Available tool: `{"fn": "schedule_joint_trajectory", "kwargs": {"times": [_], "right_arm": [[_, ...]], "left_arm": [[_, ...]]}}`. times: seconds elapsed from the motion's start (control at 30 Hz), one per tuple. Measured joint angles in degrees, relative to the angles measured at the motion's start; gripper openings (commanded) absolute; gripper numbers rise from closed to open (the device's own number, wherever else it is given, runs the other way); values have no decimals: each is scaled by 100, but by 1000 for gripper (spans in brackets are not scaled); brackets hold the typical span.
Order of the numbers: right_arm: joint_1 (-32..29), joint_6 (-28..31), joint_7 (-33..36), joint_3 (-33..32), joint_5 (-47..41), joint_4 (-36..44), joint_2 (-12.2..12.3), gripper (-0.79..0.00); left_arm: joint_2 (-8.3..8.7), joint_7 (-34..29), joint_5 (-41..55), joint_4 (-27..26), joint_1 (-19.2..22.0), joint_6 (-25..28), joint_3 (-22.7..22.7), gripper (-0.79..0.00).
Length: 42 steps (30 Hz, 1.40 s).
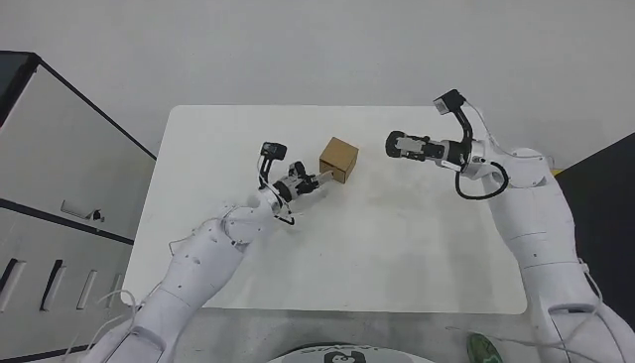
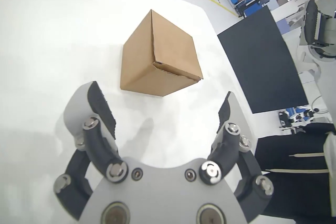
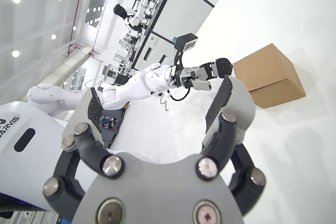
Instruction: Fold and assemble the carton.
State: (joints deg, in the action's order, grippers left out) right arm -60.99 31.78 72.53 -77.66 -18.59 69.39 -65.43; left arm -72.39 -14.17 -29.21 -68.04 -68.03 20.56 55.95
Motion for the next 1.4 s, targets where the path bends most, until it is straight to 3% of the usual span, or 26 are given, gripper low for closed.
{"fn": "schedule_joint_trajectory", "kwargs": {"times": [0.07, 0.3, 0.37, 0.67, 0.9, 1.17, 1.4], "right_arm": [[0, 0, 0, 0, 0, 0, 0, 0], [0, 0, 0, 0, 0, 0, 0, 0], [0, 0, 0, 0, 0, 0, 0, 0], [0, 0, 0, 0, 0, 0, 0, 0], [0, 0, 0, 0, 0, 0, 0, 0], [0, 0, 0, 0, 0, 0, 0, 0], [0, 0, 0, 0, 0, 0, 0, 0]], "left_arm": [[-1, 109, -213, -109, -16, -144, -94, 0], [-76, 1405, -2548, -432, -144, -1045, -623, 0], [-90, 1524, -2891, -436, -162, -1224, -693, 0], [-99, 1460, -2936, -421, -172, -1198, -733, 0], [-318, 2072, -3131, 56, 65, -1624, -1079, 0], [-332, 2114, -3195, 77, 65, -1660, -1088, 0], [-549, 2300, -3132, 496, 260, -1872, -1333, 0]]}}
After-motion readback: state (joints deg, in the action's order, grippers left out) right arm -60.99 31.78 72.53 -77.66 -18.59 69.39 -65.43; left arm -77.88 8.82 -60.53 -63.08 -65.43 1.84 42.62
